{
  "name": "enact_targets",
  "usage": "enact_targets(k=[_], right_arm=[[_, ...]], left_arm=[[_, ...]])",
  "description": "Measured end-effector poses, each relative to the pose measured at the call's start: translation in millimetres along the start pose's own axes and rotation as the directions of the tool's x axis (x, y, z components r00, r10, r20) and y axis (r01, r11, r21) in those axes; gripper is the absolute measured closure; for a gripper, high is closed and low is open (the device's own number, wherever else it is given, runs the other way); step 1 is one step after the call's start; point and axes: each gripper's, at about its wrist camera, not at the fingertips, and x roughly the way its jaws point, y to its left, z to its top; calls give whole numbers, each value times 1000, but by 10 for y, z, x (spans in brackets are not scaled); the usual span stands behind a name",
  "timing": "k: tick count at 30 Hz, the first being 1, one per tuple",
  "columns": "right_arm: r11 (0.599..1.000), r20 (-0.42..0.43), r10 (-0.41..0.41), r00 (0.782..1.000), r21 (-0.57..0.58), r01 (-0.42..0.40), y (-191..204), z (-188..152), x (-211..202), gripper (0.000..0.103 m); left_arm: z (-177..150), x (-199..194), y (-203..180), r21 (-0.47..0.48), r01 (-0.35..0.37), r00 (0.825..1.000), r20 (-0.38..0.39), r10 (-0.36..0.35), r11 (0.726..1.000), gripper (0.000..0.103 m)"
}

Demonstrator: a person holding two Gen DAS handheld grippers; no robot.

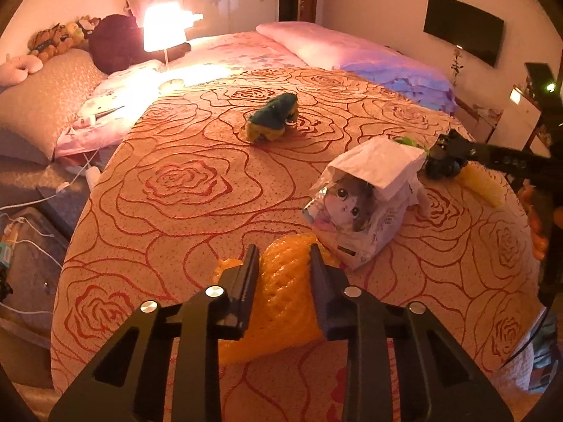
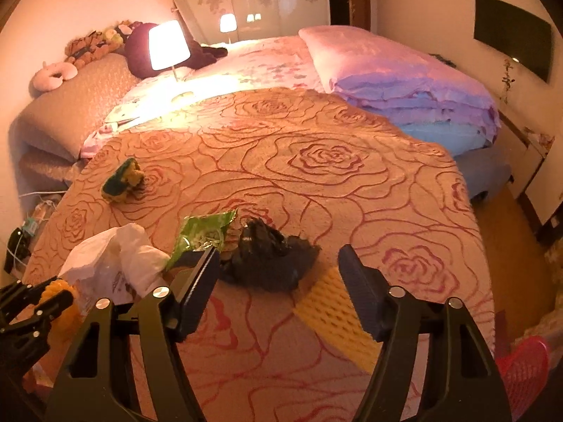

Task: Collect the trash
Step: 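Grasp the yellow foam mesh sleeve with the left tool while the right tool grasps the black bag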

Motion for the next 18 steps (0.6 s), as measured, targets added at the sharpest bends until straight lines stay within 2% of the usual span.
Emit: enact_targets(k=[5, 8, 18], right_arm=[[999, -54, 24, 998, -26, -25, 74, 21, 209, 61], [999, -59, 28, 998, -36, -31, 111, -3, 230, 66], [998, -30, 57, 998, 22, -56, 35, -66, 0, 70]], left_arm=[[69, -44, 111, -50, 7, 1000, 11, -6, 999, 79], [123, -94, 148, -62, 5, 1000, 29, -3, 998, 80], [287, -281, 21, -43, 31, 995, 96, -26, 999, 80]])
